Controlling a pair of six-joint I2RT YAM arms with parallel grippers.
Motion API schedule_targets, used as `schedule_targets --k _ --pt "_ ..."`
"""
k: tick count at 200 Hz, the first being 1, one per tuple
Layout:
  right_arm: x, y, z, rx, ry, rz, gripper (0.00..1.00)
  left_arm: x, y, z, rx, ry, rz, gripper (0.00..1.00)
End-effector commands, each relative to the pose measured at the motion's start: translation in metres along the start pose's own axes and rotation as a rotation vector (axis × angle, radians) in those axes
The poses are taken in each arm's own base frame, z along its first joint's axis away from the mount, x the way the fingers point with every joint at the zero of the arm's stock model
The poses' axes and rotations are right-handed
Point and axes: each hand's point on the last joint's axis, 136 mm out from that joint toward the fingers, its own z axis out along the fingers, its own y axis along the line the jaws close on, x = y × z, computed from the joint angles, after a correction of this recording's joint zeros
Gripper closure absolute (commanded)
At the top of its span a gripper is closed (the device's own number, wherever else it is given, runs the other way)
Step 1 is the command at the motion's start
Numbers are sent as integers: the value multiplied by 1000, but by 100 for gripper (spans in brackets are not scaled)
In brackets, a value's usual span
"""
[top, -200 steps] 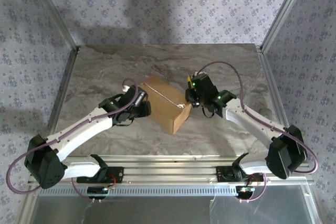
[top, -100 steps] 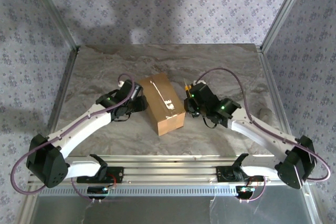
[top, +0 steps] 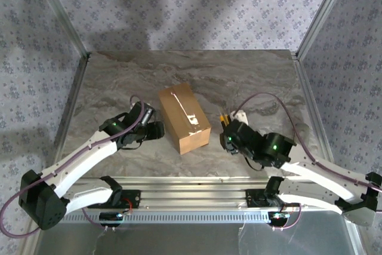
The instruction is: Unpack the express box
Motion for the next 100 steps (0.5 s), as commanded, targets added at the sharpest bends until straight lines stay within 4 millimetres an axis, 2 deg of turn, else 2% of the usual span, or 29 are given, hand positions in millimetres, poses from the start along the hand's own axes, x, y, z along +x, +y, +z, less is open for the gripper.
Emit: schedule_targets --k 1,42,46,100 --pt "16 -22 -9 115 -9 17 100 27 3 -3 7 67 13 33" --pt "41 -12 -16 145 -8 -65 100 51 -22 3 88 87 4 33" --pt "44 -10 -15 145 -3 -75 100 48 -29 4 111 71 -1 33" --pt "63 19 -3 131 14 -136 100 42 -60 11 156 38 6 33"
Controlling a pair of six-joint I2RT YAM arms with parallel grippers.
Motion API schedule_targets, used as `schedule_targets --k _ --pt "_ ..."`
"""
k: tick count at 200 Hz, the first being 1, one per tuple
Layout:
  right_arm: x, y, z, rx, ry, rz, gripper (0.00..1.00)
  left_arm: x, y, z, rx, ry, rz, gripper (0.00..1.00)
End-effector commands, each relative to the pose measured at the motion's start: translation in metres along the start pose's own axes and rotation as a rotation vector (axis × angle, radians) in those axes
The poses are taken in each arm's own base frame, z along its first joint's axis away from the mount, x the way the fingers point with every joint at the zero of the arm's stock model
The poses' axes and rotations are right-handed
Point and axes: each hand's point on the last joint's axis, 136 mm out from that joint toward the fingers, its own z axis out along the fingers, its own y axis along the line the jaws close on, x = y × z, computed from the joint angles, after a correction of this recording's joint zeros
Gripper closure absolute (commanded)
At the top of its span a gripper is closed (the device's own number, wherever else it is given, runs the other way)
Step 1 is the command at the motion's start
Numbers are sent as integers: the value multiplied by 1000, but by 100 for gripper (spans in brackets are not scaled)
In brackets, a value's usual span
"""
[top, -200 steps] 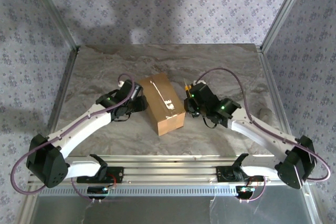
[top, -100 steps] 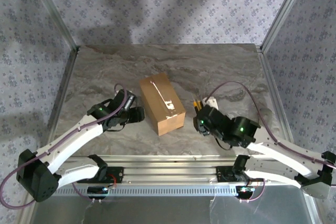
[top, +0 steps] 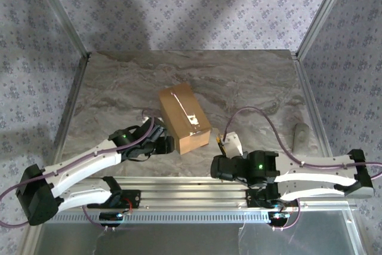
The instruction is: Unpack the express box
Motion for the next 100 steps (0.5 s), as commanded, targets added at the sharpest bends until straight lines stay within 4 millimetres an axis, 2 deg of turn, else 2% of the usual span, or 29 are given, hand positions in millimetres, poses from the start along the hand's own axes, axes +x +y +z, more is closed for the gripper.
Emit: schedule_targets --k 1,29,61,100 --pt "-1 -1 5 46 -28 29 100 -14 -21 0 47 -48 -22 33" --pt "5 7 11 41 -1 19 100 -15 -35 3 58 -47 -2 33" --pt "12 6 13 47 27 21 100 -17 -47 4 85 -55 9 33" --pt "18 -1 15 58 54 32 100 -19 -48 -1 75 -63 21 33"
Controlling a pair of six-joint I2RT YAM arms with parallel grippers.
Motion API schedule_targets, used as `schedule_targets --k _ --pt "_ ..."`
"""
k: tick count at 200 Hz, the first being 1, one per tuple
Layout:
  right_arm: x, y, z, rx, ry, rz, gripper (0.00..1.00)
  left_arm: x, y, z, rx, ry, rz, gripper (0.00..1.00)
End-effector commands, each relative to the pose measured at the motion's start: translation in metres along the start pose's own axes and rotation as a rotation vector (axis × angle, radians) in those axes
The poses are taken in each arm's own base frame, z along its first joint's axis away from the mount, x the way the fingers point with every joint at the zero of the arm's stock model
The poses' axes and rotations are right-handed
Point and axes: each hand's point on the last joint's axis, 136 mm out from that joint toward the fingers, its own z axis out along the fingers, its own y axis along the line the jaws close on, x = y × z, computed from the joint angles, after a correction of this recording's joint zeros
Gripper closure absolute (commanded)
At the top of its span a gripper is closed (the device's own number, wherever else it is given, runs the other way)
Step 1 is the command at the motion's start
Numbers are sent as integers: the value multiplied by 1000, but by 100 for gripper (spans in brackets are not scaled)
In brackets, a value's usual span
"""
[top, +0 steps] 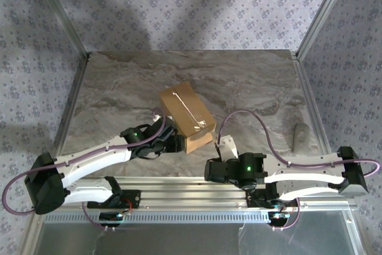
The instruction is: Unpack the express box
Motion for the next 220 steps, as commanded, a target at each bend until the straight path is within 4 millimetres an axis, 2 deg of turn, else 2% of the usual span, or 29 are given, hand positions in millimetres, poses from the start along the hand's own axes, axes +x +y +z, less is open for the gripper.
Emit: schedule_targets --k 1,44,56,85,116,157,182,220 --pt "3 -9 0 19 8 31 100 -14 -10 -11 16 -51 -8 33" --pt "0 -11 2 19 9 39 100 -16 9 -33 -56 -64 27 32" --pt "-3 -11 2 18 2 41 100 -14 21 -40 -104 -64 40 32" --pt "-8 -9 2 8 -8 40 100 -26 33 -60 -114 -116 25 32" --pt "-10 -7 3 -2 -13 41 100 -60 29 -89 -88 -207 20 31" --pt "-12 -3 4 -6 -11 37 100 -127 -3 -119 -42 -349 72 31" --pt "-11 -2 6 -1 -4 33 100 -160 -15 -110 -53 -360 102 30" --pt "-11 -2 7 0 2 46 100 -192 -16 -70 -90 -346 114 32"
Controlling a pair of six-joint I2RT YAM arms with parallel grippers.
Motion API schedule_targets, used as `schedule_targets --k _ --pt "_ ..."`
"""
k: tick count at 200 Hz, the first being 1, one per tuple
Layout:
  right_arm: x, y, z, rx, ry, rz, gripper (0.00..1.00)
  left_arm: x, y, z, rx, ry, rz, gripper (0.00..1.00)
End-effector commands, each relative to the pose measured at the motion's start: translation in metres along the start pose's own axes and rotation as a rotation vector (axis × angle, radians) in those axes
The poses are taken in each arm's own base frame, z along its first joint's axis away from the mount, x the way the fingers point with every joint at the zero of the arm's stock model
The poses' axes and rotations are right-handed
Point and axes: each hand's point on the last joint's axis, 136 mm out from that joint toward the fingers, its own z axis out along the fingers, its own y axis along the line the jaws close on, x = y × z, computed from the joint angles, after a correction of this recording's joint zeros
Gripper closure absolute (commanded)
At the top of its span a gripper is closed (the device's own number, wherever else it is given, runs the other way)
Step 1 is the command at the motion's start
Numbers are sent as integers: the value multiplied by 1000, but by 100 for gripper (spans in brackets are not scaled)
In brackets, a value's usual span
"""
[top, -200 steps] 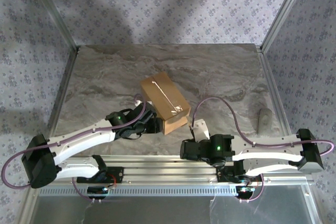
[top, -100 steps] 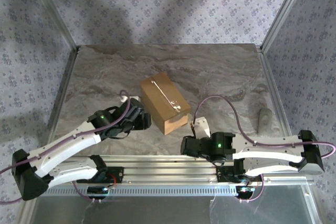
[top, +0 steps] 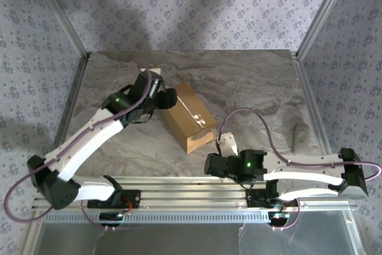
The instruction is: Unpack the express box
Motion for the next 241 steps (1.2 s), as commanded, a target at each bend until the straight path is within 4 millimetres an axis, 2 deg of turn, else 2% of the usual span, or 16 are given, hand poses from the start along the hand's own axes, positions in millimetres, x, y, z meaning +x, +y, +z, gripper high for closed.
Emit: schedule_targets --k 1,45,98,178,241 --pt "-4 0 -1 1 -7 10 100 -13 -5 21 2 -6 52 32" --pt "-6 1 -2 -4 -8 12 100 -11 1 60 -32 54 65 34" --pt "-8 3 -2 -6 -8 14 100 3 7 85 -76 124 106 35" --pt "-12 6 -6 -10 -10 5 100 13 21 93 -167 195 163 35" --pt "-8 12 -2 -5 21 -14 100 21 29 96 -207 231 175 35"
